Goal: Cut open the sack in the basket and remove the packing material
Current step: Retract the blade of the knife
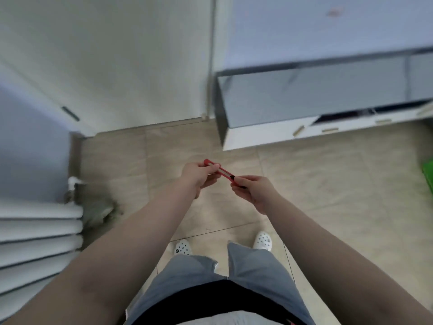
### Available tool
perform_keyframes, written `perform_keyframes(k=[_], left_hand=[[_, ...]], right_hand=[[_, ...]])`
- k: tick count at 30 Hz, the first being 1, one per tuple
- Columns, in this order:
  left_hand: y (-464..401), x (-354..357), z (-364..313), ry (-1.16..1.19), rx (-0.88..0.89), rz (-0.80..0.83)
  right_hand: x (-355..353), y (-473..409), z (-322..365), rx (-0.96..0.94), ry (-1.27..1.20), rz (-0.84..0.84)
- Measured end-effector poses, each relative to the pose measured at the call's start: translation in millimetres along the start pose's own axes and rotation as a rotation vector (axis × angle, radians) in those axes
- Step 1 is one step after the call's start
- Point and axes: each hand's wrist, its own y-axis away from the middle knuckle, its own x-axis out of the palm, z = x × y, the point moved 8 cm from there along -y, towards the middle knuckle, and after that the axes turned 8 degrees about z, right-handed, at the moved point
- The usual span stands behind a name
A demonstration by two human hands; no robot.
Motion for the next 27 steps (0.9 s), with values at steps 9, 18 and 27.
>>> perform_keyframes(k=[9, 18, 27], left_hand=[[-60, 283, 59, -0.258, -0.092, 0.225], [-100, 490, 61, -0.56, -0.06, 0.301], [-191, 627, 7, -0.689, -0.058, 0.364]], right_hand=[[-280, 58, 22, -0.078, -0.306, -0.243], [-466, 86, 62, -0.102, -0.413, -0.392], [-584, 34, 152, -0.116, -0.497, -0.467]])
